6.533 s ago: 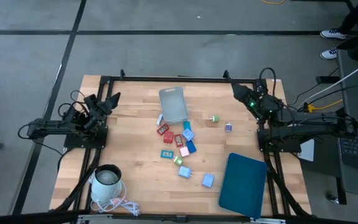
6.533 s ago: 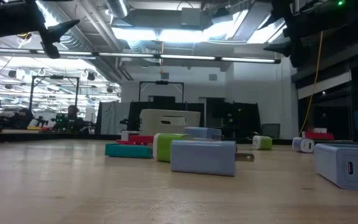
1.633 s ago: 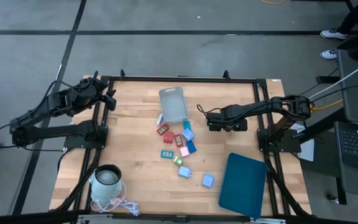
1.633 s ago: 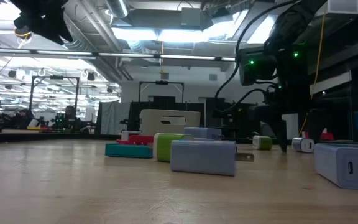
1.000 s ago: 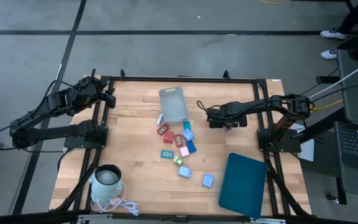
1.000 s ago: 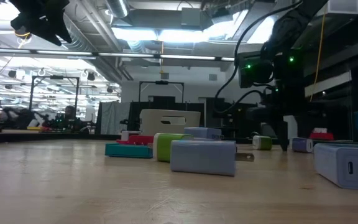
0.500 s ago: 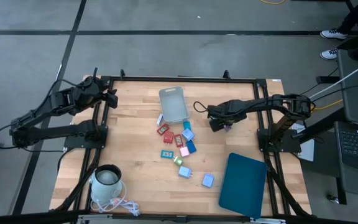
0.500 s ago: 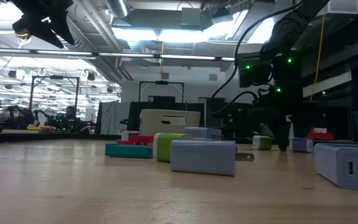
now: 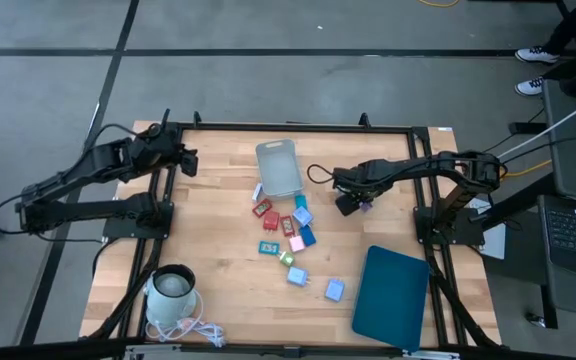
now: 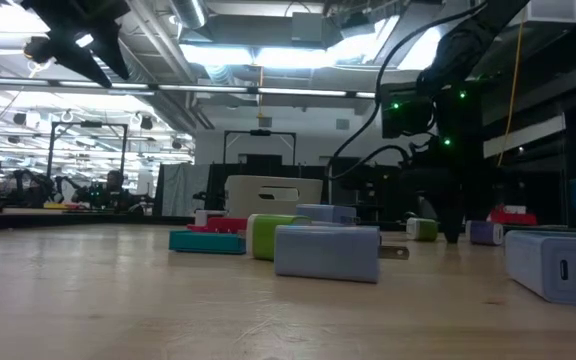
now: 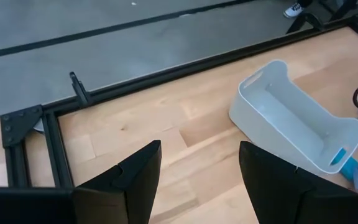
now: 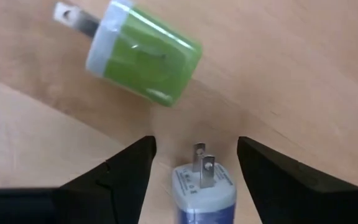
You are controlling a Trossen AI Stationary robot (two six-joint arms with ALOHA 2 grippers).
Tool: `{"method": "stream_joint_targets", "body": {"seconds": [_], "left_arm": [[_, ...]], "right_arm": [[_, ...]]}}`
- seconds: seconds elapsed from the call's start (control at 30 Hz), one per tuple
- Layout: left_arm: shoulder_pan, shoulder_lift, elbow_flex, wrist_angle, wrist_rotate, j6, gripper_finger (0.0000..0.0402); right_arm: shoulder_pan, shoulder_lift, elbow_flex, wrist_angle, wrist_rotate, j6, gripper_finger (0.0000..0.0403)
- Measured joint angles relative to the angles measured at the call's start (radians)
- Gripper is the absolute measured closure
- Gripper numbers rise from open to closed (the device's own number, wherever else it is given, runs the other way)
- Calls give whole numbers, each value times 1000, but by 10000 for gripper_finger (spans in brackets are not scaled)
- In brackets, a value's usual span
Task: Pick & Place Office items
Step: Put the violet charger adapter into the blue bin
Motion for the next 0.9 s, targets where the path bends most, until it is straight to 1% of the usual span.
{"method": "stream_joint_targets", "body": {"seconds": [0.47,0.77,0.9], "left_arm": [[0,37,0,17,31,-26,190],[0,41,0,25,30,-9,190],[0,41,0,24,29,-8,190]], "right_arm": [[-7,1,2,-100,-36,-22,158],[-7,1,0,-118,-54,-17,158],[-8,2,0,-128,-60,-15,169]]}}
